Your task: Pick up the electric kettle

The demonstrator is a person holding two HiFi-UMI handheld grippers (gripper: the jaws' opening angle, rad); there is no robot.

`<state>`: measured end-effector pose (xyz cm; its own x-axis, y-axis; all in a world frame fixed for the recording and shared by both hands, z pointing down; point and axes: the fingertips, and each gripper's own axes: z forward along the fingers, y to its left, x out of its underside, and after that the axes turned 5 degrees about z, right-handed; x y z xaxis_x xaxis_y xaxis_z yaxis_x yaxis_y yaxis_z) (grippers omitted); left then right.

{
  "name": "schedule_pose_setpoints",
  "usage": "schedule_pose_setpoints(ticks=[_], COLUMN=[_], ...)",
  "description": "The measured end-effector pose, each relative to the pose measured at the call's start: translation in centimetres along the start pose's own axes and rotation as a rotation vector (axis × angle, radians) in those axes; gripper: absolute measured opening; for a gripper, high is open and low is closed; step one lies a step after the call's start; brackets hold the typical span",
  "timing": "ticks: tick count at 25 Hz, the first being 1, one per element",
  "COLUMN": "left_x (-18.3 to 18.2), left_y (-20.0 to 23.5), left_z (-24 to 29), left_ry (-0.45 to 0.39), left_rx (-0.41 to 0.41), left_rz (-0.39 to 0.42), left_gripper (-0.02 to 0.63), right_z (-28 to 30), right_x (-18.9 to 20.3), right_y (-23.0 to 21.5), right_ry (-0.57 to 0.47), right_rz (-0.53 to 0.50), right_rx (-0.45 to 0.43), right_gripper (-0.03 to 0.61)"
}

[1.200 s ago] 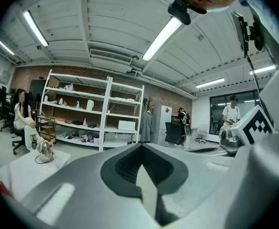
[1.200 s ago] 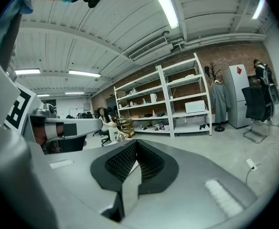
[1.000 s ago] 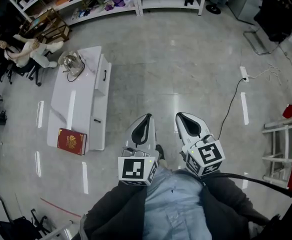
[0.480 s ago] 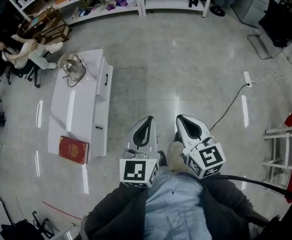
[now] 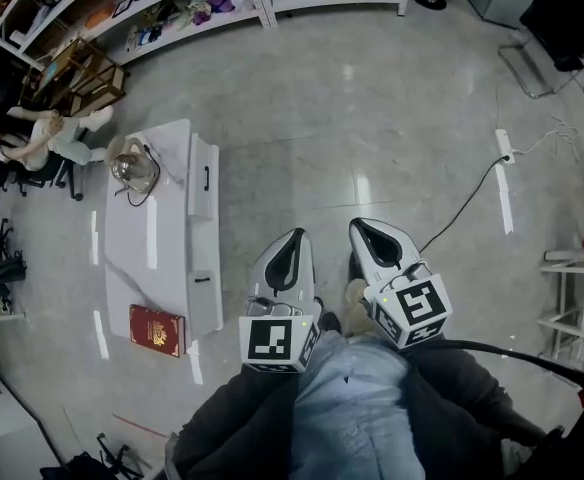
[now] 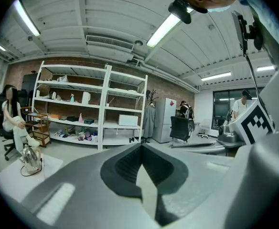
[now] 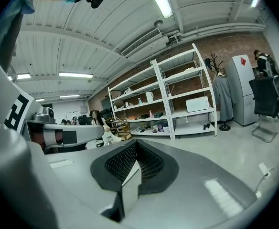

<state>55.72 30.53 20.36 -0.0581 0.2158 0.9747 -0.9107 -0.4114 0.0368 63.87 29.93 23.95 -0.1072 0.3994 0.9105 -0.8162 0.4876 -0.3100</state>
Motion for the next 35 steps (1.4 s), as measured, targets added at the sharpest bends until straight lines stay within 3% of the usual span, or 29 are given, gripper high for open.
schedule_pose_setpoints(ticks=[5,15,26,35], left_x=[-1.9,-6.8,-5.9,-3.8], left_y=[-0.1,0.8,8.0,17.6], left_z=[6.1,14.9,18.3,20.0], left_ry=[0.015,-0.056,-0.042,0.006], left_rx=[0.005,-0.032,-0.139,-0.241], left_rz=[0.013,0.044,-0.013,-0.085], left_gripper=[0.002,0.002,0.002,0.002], right_z=[3.7,9.3,17.3,26.3], right_x=[-2.6,-9.1,-9.5,-8.0], right_y=[-3.9,-10.2,-9.7,-6.5], right_ry=[0.008,-0.035,0.037,0.134], right_rz=[0.006,-0.031,-0.067,-0.072], right_rx=[-0.033,-0.083,-0.176,-0.267], right_gripper=[0.028,0.028,0.028,0.028])
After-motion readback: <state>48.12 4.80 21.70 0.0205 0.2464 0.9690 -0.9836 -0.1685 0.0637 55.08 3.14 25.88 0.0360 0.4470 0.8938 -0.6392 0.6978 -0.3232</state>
